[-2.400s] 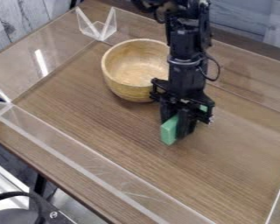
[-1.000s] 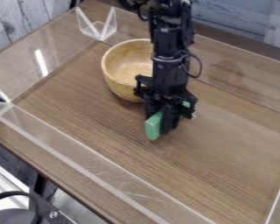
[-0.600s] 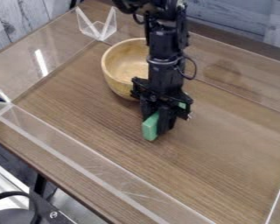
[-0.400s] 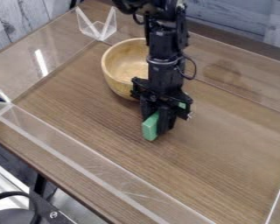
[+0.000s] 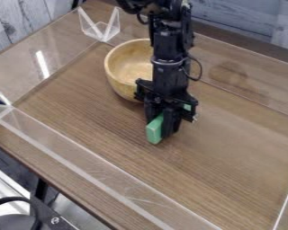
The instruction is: Remove the green block from inside the brown bowl and put it on the table
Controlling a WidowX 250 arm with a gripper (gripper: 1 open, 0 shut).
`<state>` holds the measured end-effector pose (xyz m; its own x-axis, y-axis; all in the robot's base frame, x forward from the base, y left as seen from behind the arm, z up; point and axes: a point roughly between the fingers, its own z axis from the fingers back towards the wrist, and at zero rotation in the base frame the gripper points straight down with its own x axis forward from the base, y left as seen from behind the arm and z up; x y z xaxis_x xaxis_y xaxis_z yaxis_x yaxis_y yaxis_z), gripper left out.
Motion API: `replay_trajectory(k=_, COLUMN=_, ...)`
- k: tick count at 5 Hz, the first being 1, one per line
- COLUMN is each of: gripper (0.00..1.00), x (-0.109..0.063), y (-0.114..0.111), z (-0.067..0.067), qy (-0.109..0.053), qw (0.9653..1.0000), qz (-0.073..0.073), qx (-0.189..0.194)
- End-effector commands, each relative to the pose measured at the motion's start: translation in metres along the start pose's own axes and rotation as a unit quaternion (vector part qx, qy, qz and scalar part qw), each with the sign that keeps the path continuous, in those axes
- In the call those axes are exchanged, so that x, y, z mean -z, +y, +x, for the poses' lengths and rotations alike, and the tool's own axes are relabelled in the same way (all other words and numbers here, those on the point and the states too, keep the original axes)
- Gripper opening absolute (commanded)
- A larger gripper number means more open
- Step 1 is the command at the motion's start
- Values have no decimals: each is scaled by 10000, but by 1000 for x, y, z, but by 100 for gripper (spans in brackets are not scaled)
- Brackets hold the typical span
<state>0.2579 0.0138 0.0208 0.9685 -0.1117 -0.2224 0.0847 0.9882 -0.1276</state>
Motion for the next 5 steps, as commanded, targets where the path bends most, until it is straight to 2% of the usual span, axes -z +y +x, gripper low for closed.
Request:
replay_trajectory(k=1, gripper=0, x=-7, y=9, z=6, qy=-168, qw=9998, qz=65, qx=-67)
replay_trajectory(k=5, gripper=0, x=-5, y=18, z=7, qy=-135, qw=9998, qz=98, qx=-118)
